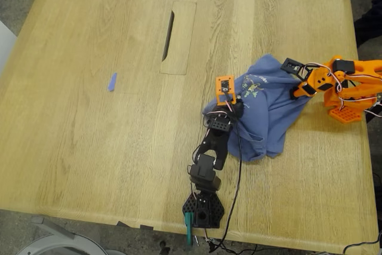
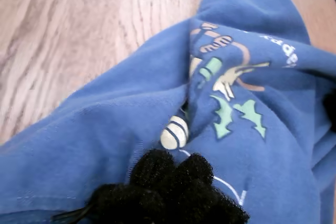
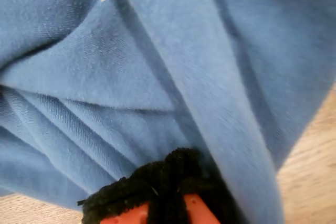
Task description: Fold a T-shirt
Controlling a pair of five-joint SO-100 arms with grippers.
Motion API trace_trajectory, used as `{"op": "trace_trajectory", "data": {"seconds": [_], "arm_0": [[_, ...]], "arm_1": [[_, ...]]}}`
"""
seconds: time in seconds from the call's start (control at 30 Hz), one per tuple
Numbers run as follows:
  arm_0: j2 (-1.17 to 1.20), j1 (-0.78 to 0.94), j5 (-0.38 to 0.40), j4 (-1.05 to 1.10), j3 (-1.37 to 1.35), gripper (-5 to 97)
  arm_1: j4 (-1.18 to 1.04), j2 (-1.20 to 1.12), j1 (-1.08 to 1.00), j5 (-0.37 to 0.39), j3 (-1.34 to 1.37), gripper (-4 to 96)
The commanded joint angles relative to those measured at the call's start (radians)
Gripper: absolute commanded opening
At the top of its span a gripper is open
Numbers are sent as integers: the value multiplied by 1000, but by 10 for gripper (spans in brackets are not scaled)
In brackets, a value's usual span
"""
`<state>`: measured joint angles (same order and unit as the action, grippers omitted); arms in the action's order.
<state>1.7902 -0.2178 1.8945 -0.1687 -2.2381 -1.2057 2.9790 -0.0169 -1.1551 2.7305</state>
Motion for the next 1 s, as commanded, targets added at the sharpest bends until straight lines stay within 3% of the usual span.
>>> {"op": "trace_trajectory", "data": {"seconds": [0.0, 0.27, 0.53, 0.73, 0.97], "arm_0": [[15, 107, 3, 23, 9, -2], [34, 285, -2, 21, 17, -2], [86, 365, -8, -32, 69, -2], [176, 268, -25, -219, 199, -2], [184, 60, -40, -364, 374, -2]], "arm_1": [[-71, 54, -72, -8, -64, 0], [-213, 97, -307, -12, -150, 0], [-170, 92, -405, -25, -193, 0], [-95, 26, -290, -46, -290, 0], [121, -219, -143, -74, -413, 0]]}}
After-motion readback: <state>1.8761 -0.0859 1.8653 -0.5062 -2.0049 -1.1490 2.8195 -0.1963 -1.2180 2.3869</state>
